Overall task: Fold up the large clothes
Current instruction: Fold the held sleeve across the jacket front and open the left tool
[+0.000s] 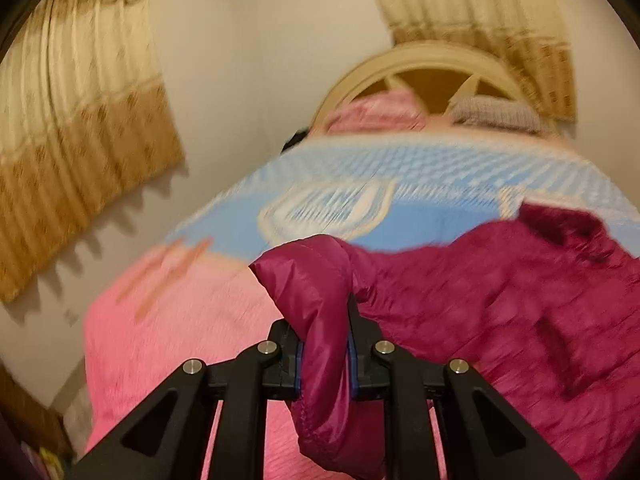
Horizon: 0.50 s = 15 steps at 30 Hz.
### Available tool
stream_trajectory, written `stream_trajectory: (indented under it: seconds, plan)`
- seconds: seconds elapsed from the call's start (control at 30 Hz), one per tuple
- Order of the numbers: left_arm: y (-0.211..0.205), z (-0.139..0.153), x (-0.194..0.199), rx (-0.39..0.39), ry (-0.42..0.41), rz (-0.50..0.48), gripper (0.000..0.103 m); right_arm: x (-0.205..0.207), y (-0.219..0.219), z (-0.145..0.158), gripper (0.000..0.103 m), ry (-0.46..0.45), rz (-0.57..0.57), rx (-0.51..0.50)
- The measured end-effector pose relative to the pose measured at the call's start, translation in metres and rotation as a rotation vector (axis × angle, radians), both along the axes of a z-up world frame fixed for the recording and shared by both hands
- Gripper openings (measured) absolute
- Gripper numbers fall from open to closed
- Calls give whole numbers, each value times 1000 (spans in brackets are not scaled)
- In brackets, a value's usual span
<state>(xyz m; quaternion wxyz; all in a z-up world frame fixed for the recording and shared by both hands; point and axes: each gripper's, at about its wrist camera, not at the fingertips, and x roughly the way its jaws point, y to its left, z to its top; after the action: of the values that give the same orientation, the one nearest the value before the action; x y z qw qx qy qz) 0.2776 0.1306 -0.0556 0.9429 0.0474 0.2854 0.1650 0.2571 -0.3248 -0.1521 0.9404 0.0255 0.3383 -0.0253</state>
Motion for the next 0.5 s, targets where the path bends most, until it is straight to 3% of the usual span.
stream_trajectory:
  seconds: [0.27,0.5]
  plan:
    - [-132,29,27,50,-50,-225,15,-13,-25,5,93,-19,-57,19]
    - [-249,-1,33,108,-10,-415,16,-14,-53,-16,93,-13,-121,98]
